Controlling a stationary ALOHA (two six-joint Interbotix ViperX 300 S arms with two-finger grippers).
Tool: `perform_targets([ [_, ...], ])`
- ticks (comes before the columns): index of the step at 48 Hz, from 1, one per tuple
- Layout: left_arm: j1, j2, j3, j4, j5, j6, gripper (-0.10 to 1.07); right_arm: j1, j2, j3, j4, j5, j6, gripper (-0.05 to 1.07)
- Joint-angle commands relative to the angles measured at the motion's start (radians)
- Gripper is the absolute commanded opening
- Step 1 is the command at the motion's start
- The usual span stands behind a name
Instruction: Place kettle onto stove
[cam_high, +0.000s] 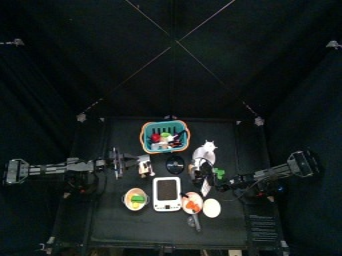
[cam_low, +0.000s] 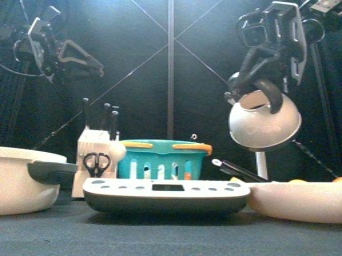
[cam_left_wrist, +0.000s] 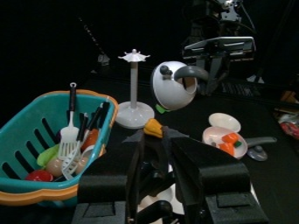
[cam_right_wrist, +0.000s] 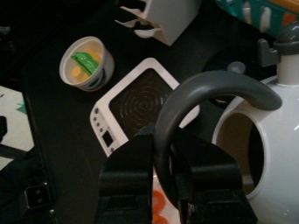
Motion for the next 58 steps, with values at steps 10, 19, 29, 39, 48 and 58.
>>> perform_targets([
  [10,0.005,-0.011,-0.009,-0.006,-0.003,0.0,0.67,-0.014,0.265,-0.252,-0.015,-0.284,0.002,0.5],
  [19,0.005,-0.035,-0.005,-0.005,0.012,0.0,0.67,-0.074,0.492,-0.403,0.04,-0.6,0.0,0.49],
  [29,0.005,-0.041,-0.002,-0.006,0.014,0.0,0.67,-0.129,0.509,-0.328,0.069,-0.693,-0.002,0.52],
  [39,0.006,-0.041,0.0,-0.005,0.014,0.0,0.67,-0.181,0.497,-0.316,0.078,-0.678,-0.005,0.68],
  [48,0.008,-0.043,0.0,-0.006,0.026,0.0,0.67,-0.189,0.364,-0.209,0.086,-0.522,0.0,0.68],
  [58,0.011,-0.043,0.0,-0.005,0.026,0.0,0.67,-0.178,0.341,-0.193,0.086,-0.472,-0.005,0.68],
])
